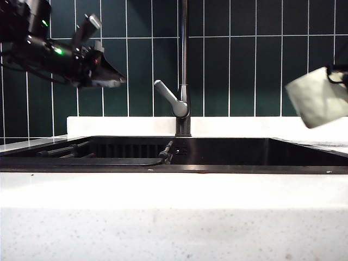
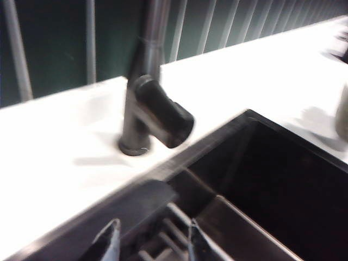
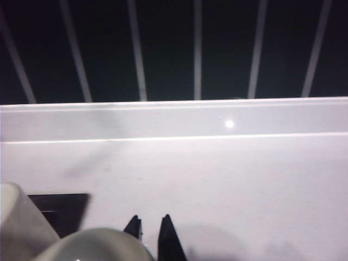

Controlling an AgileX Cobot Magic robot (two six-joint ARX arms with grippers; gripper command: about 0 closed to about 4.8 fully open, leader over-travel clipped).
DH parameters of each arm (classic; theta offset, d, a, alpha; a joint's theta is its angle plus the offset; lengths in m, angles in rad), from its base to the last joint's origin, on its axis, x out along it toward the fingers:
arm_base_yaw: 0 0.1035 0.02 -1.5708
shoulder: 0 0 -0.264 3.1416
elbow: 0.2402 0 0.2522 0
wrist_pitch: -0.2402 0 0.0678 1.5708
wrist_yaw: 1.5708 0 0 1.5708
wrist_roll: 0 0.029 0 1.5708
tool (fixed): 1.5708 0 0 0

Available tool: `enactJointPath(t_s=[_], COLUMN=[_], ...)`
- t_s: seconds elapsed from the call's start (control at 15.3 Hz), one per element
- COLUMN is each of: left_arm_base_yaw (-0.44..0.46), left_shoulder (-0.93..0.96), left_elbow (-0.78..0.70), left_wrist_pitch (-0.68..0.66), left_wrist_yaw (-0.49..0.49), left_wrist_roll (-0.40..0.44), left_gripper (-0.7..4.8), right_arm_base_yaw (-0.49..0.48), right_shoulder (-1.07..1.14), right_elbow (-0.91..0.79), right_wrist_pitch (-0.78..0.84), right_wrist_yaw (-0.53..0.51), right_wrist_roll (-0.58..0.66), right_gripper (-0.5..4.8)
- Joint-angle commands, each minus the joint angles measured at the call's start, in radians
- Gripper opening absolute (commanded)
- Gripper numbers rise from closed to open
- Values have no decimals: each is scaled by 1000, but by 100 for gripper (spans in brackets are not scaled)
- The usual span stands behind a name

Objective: Pick up the mug next to the sink, go to the faucet to get some water, pour the water into the sink, and finally put the mug back to its place.

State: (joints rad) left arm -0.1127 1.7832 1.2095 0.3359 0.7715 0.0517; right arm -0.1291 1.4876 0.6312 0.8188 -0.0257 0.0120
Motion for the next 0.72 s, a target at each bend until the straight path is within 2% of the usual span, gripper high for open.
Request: enactJointPath(t_s=[0.07, 0.26, 0.59, 0.72], left_arm_base_yaw=[-3, -3, -33, -55], left_shoulder=[64, 123, 232, 288], left_elbow=[76, 139, 303, 392], left_wrist_pitch=[-28, -27, -28, -29], left_wrist_yaw=[86, 105, 153, 157], left_wrist_roll=[0, 0, -1, -7], left_gripper=[156, 157, 158, 189], right_arm_base_yaw=[68, 146, 269, 311], right_shoulder=[-16, -15, 0, 31], right_elbow=[12, 64, 321, 421], right_wrist_pitch=[74, 65, -130, -220], right_wrist_yaw=[-29, -29, -30, -55], right_wrist_roll=[77, 103, 146, 151], right_gripper=[-1, -1, -1, -1])
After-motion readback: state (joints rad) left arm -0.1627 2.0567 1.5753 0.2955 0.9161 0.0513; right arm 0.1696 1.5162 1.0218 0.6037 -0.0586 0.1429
